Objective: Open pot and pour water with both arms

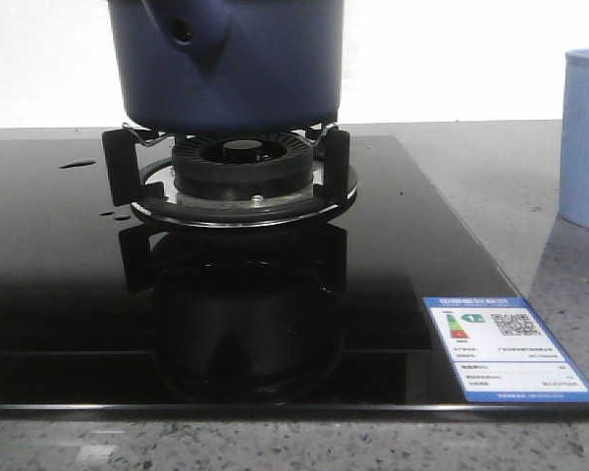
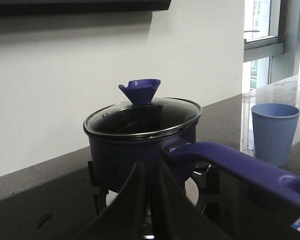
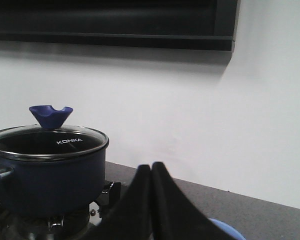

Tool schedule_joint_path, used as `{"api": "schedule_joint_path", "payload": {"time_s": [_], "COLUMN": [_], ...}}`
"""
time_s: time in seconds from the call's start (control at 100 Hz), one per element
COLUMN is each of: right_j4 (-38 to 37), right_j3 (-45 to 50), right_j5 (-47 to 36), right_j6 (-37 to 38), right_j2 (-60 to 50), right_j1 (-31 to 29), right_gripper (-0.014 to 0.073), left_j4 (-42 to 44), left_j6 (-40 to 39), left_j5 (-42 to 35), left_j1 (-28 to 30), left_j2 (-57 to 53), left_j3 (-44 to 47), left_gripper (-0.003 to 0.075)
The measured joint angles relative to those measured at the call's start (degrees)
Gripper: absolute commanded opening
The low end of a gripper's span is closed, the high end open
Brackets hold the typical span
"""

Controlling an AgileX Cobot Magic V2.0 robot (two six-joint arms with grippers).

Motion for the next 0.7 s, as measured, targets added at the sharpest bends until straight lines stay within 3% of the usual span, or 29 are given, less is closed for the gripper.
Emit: {"api": "schedule_joint_path", "payload": {"time_s": [0.7], "right_j4": [-0.04], "right_j3": [0.00], "right_j5": [0.11], "right_j6": [0.04], "right_j2": [0.00], "right_j1": [0.00], "right_gripper": [-0.0066], "left_j4": [1.33], "left_j6": [-0.09], "left_j5": [-1.18], "left_j1": [0.00], "left_j2": [-2.28], "left_j3": [0.55], "left_gripper": [-0.0019]}}
